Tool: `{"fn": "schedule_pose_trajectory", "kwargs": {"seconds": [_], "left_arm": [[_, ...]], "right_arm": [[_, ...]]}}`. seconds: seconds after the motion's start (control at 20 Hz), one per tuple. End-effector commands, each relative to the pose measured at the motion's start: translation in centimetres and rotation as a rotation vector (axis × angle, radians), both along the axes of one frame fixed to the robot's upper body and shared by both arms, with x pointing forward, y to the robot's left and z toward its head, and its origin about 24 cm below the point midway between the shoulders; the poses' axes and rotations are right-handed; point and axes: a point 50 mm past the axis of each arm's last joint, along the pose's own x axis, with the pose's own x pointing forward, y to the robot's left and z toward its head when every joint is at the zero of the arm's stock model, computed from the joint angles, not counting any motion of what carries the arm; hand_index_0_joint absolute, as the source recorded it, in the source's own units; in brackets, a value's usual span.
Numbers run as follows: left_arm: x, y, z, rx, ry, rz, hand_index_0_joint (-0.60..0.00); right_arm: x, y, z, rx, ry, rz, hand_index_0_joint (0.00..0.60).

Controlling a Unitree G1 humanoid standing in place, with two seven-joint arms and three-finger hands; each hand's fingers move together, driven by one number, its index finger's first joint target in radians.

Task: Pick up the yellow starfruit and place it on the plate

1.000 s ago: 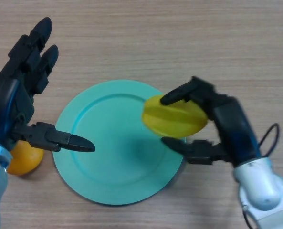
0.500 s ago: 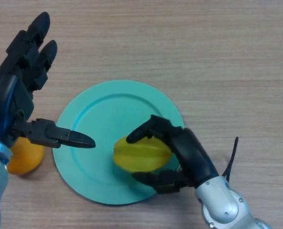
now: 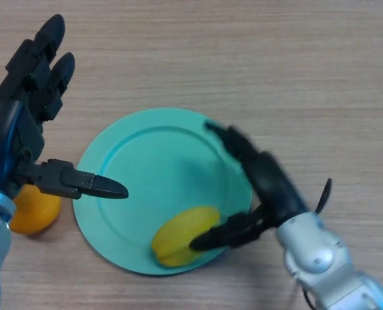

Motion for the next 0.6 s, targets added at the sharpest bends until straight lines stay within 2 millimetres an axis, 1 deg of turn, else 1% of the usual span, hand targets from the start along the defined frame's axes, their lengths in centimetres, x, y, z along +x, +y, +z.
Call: {"fn": "schedule_pose_trajectory", "kwargs": {"seconds": [0.05,0.1,0.15,0.2,0.25,0.3,0.45,0.6], "left_arm": [[-1.2,0.9,3.7,0.044,-0.233,0.02,0.0],[-1.3,0.7,3.8,0.044,-0.236,0.018,0.0],[-1.3,0.7,3.8,0.045,-0.237,0.017,0.0],[-1.2,0.4,3.7,0.051,-0.239,0.013,0.0],[-1.2,0.3,3.7,0.054,-0.239,0.013,0.0],[-1.4,0.0,3.7,0.051,-0.239,0.004,0.0],[-1.7,-0.1,3.7,0.037,-0.242,0.002,0.0],[-1.7,-0.1,3.4,0.032,-0.227,0.001,0.0]], "right_arm": [[0.1,-1.7,4.8,0.105,-0.221,-0.015,0.0],[-0.4,-3.1,5.7,0.109,-0.238,-0.026,0.0],[-0.6,-3.5,6.0,0.122,-0.243,-0.029,0.0],[-1.4,-4.6,6.6,0.139,-0.244,-0.025,0.0],[-1.6,-5.0,6.8,0.15,-0.241,-0.024,0.0],[-2.4,-5.9,7.2,0.163,-0.242,-0.024,0.0],[-3.6,-7.0,7.7,0.191,-0.255,-0.029,0.0],[-4.8,-8.6,8.2,0.198,-0.289,-0.027,0.0]]}}
